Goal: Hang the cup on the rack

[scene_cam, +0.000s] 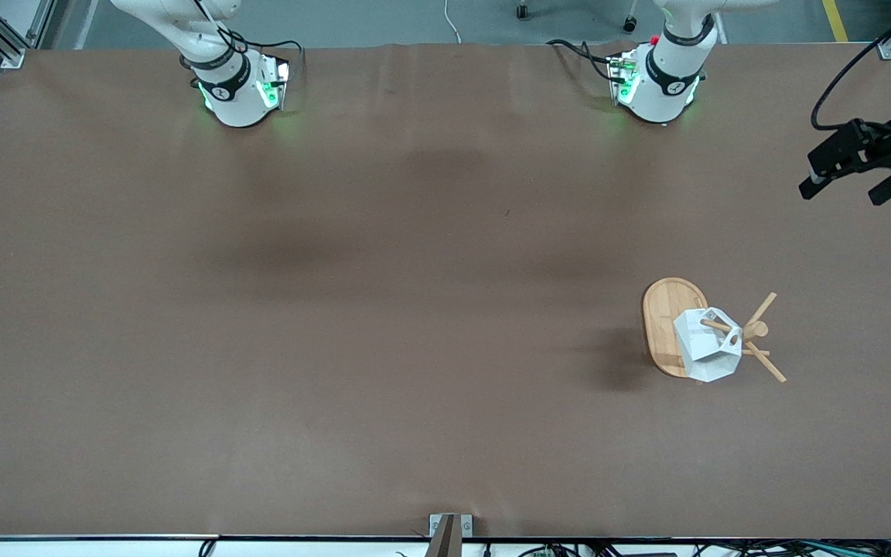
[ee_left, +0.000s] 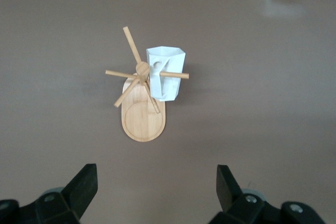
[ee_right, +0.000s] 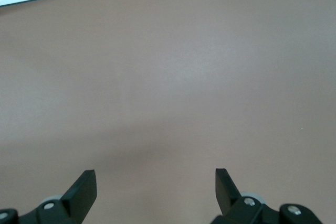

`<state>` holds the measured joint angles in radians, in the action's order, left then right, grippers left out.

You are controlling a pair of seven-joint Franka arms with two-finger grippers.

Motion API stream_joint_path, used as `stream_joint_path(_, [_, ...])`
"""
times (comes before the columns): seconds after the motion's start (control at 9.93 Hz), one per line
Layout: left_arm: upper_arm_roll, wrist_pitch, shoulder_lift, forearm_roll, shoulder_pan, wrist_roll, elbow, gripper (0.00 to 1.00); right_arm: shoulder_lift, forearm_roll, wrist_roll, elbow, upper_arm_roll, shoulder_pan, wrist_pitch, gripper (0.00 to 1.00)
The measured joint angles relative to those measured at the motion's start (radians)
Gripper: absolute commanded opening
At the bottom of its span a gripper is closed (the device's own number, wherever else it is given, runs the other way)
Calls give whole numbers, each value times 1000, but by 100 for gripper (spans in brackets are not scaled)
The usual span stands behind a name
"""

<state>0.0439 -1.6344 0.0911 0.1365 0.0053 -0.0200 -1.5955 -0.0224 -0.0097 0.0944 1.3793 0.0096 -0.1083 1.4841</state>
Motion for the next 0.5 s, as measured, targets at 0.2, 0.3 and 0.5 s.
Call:
stream_joint_path(0.2, [32,41,-6,-53,-6,-57,6,100,-4,1,3,0,-2,-19,-2,100])
stream_joint_path(0.3, [62,55,-9,-91,-7,-74,25,100,-4,2,3,0,-2,-35,-4,100])
stream_joint_path(0.5, [91,96,-28,-105,-9,-87,71,100,-4,2,3,0,-5,-63,-22,100])
